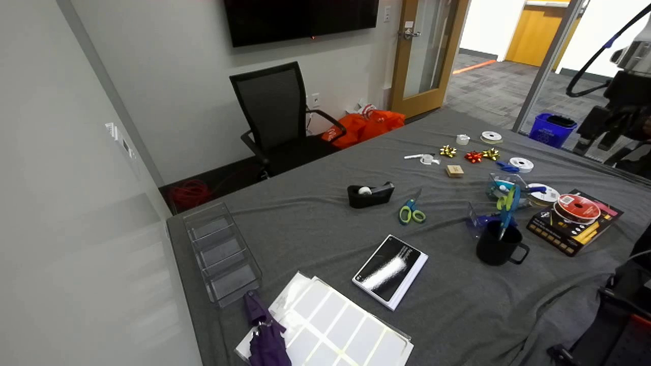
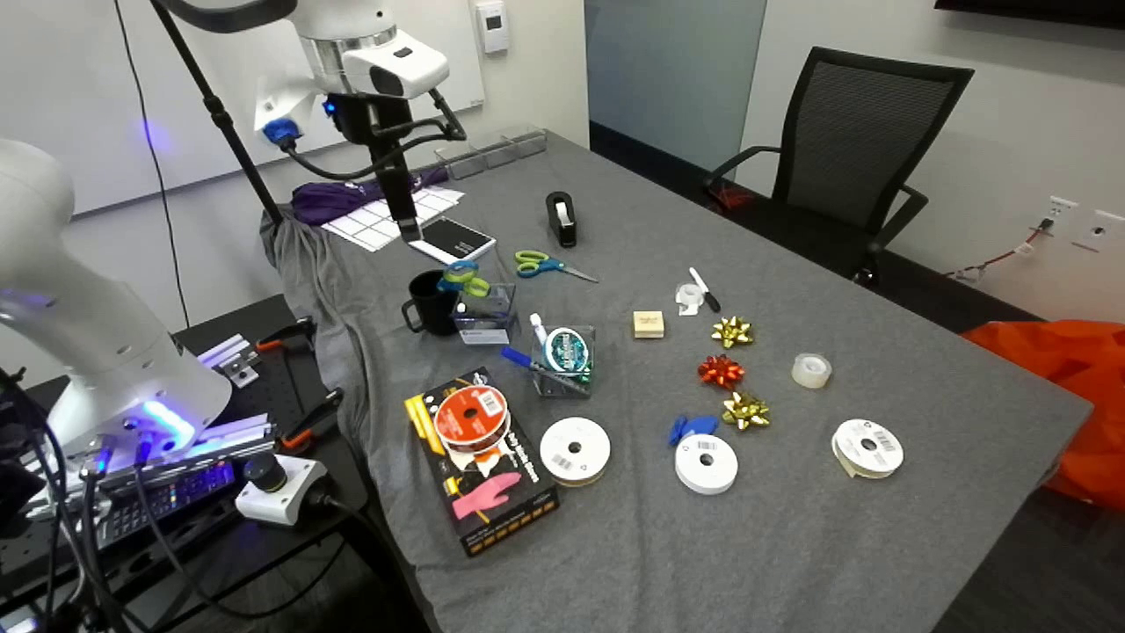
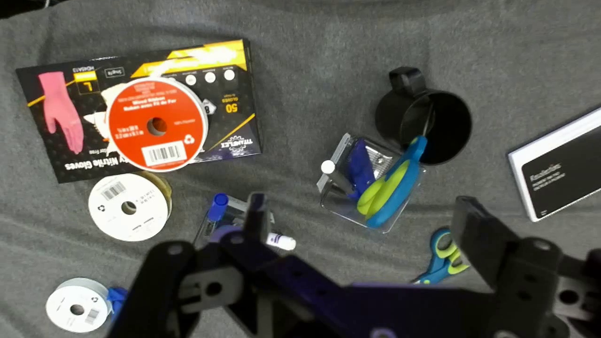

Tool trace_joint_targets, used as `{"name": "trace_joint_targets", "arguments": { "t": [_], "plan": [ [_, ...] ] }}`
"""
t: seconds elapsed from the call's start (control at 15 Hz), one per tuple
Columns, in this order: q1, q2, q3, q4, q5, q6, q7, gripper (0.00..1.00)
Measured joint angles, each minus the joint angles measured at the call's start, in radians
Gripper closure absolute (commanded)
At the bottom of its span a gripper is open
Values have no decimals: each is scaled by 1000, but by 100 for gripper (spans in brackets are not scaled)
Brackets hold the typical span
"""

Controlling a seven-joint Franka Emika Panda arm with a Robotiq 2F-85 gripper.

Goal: Pick up the clear case with more than one item in it and move it to the left

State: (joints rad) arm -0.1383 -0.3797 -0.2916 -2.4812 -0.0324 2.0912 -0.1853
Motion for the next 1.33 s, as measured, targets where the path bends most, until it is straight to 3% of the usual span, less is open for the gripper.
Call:
{"name": "trace_joint_targets", "arguments": {
  "t": [0.4, 0.93, 1.33],
  "plan": [
    [-41, 180, -13, 74, -30, 166, 32, 0],
    [-86, 491, -35, 243, 206, 317, -24, 0],
    [-151, 668, -20, 345, 230, 390, -49, 0]
  ]
}}
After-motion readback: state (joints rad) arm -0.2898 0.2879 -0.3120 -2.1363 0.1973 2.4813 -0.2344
